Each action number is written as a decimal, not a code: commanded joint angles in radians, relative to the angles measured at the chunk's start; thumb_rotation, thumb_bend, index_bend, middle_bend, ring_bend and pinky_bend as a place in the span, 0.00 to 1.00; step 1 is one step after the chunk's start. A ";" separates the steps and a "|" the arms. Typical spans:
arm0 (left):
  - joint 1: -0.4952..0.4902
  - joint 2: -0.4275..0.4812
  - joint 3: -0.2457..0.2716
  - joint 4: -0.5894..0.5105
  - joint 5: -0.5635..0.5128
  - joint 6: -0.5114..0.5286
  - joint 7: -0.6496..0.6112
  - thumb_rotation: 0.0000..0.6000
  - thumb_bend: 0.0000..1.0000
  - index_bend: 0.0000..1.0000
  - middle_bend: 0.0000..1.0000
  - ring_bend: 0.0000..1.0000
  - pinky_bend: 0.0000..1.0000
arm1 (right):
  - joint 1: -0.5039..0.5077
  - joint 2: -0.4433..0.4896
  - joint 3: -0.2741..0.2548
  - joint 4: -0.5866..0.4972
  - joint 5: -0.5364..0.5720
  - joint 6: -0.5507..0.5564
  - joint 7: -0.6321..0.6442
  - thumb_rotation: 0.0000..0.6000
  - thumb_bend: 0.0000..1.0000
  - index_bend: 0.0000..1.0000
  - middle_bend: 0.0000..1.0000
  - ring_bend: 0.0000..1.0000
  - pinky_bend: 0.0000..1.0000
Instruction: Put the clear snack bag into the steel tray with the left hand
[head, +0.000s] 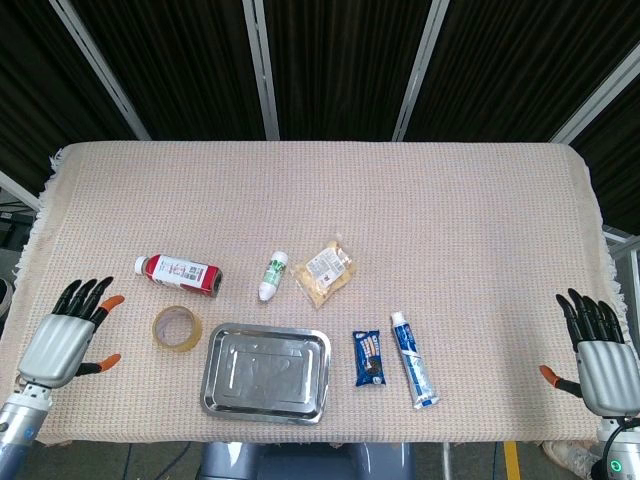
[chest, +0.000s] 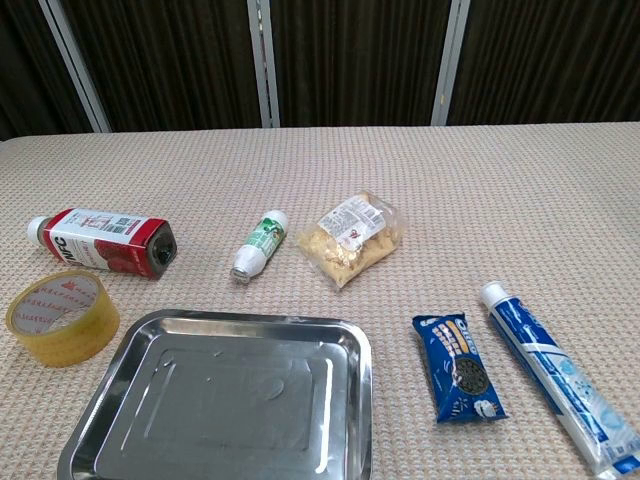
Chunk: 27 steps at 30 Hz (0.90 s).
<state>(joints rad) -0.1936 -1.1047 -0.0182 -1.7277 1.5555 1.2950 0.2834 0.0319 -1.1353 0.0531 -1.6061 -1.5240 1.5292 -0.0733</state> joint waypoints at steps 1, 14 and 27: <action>-0.095 -0.004 -0.044 0.007 -0.034 -0.116 0.033 0.90 0.13 0.18 0.00 0.00 0.00 | 0.001 -0.002 -0.001 0.005 0.000 -0.002 0.005 1.00 0.00 0.02 0.00 0.00 0.00; -0.404 -0.178 -0.194 0.086 -0.168 -0.423 0.141 0.93 0.13 0.11 0.00 0.00 0.00 | -0.012 0.003 -0.006 0.011 -0.020 0.026 0.024 1.00 0.00 0.02 0.00 0.00 0.00; -0.670 -0.451 -0.267 0.230 -0.375 -0.586 0.309 0.93 0.07 0.03 0.00 0.00 0.00 | -0.008 0.014 -0.017 0.003 -0.060 0.033 0.020 1.00 0.00 0.02 0.00 0.00 0.00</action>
<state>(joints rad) -0.8191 -1.5095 -0.2722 -1.5382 1.2265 0.7327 0.5484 0.0230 -1.1227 0.0370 -1.6017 -1.5823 1.5622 -0.0521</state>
